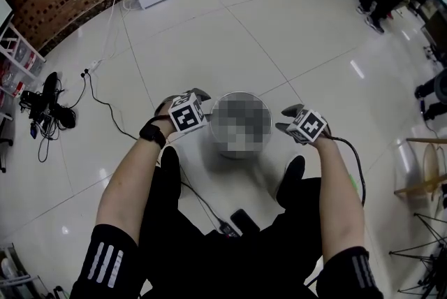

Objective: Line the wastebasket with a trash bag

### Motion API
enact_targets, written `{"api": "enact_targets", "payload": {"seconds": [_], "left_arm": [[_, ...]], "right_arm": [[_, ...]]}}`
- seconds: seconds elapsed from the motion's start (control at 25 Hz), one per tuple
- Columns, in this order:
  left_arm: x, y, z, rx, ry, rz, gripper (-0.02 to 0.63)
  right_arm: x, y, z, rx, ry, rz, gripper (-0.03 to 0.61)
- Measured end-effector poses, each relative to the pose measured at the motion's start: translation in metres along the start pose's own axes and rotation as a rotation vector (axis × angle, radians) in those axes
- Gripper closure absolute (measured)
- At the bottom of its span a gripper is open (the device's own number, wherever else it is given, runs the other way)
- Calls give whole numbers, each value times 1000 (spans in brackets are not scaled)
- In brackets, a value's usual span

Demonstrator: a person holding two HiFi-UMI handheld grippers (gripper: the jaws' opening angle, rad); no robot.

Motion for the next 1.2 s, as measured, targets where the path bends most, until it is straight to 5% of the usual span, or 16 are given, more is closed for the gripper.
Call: {"api": "enact_targets", "payload": {"seconds": [0.32,0.4,0.64,0.92,1.2], "left_arm": [[-56,36,19,-59,60,217,383],[-64,40,23,-86,103,271,394],[-66,41,26,-81,140,313,402],[-75,69,27,13,116,330,411],[-85,50,6,-23,114,337,417]], "right_arm": [[-66,51,-33,-59,-122,199,510],[-73,55,-36,-30,-109,279,570],[-85,57,-31,152,-42,490,572],[-80,70,-24,55,-84,422,571],[-95,73,-22,68,-64,488,572]]}}
Point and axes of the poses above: the fingertips, and each gripper's own axes: x forward along the fingers, z to its right, y out of its top, the point moved 8 cm from there along -x, backward along the fingers, and after that the axes turned 13 degrees about -z, right-handed, at the moved point
